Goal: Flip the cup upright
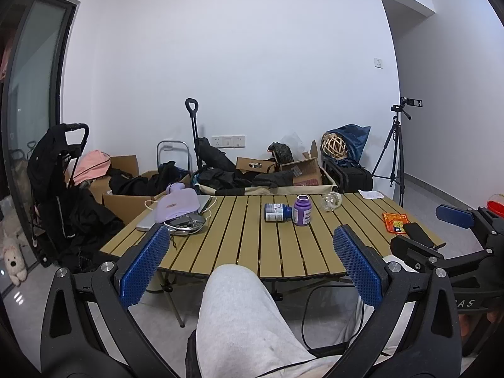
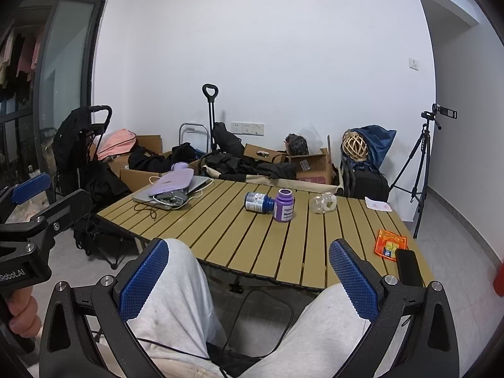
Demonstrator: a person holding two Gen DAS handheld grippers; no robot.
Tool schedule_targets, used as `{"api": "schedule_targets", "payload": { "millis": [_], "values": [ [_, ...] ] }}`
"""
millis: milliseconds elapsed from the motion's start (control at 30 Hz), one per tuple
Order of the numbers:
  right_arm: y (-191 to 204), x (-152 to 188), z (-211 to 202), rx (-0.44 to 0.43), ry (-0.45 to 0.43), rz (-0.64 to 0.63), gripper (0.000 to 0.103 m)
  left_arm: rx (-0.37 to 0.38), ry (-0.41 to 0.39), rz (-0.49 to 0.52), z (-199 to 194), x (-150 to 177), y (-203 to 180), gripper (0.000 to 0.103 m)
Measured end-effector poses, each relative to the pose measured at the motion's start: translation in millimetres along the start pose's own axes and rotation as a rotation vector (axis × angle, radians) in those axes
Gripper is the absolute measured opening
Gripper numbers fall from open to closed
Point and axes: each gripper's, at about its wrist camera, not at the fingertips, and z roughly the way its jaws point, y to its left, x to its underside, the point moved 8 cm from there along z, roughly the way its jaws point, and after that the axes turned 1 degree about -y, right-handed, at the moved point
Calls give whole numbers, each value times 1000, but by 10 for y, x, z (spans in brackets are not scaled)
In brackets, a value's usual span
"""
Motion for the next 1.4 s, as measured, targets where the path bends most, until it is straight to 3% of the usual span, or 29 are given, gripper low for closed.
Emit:
{"api": "schedule_targets", "payload": {
  "millis": [1400],
  "values": [
    [63,-27,-27,8,-19,-31,103,-7,5,-15,-5,34,27,103]
  ]
}}
